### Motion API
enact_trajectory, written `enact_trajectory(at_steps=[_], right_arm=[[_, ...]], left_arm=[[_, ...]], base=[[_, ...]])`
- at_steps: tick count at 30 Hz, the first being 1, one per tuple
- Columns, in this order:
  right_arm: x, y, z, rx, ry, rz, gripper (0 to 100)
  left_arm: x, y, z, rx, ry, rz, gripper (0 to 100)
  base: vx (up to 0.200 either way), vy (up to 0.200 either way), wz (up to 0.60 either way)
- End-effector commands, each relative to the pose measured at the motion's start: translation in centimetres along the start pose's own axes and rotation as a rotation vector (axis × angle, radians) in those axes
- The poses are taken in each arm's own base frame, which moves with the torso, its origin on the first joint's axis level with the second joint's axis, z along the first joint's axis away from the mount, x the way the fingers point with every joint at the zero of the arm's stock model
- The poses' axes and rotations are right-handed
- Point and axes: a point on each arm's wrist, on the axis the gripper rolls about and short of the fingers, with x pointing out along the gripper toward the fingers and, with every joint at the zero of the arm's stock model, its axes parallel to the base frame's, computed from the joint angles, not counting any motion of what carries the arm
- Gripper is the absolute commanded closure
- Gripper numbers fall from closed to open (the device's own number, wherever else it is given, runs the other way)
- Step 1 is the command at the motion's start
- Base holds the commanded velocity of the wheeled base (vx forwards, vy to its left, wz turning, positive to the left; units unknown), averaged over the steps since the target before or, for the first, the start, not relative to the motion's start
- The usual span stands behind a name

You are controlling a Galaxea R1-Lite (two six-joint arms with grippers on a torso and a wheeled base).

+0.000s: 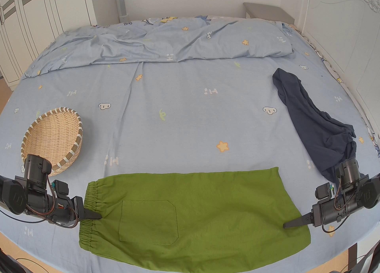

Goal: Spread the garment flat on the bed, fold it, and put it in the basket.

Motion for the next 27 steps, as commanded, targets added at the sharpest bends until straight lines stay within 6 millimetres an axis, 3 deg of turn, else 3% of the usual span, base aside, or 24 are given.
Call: enact_trajectory(at_steps=[1,5,10,14,19,27], right_arm=[[0.0,0.0,-0.3,0.006,0.006,0.002,0],[-0.2,-0.1,-0.1,0.007,-0.008,-0.003,0],[-1.3,-0.3,1.0,-0.003,-0.077,-0.026,0],[-2.6,0.4,2.3,-0.045,-0.148,-0.043,0],[-4.5,3.1,4.8,-0.118,-0.269,-0.072,0],[-5.6,5.7,7.9,-0.208,-0.360,-0.098,0]], left_arm=[[-0.2,0.0,-0.1,0.002,-0.006,0.000,100],[-0.6,0.2,0.3,-0.002,-0.034,0.009,100],[-3.8,0.3,1.7,0.082,-0.171,0.036,100],[-5.3,0.0,2.6,0.110,-0.172,0.061,100],[-9.3,-1.4,4.0,0.202,-0.152,0.112,100],[-10.8,-2.7,5.0,0.245,-0.200,0.170,100]], base=[[0.000,0.000,0.00],[0.000,0.000,0.00],[0.000,0.000,0.00],[0.000,0.000,0.00],[0.000,0.000,0.00],[0.000,0.000,0.00]])
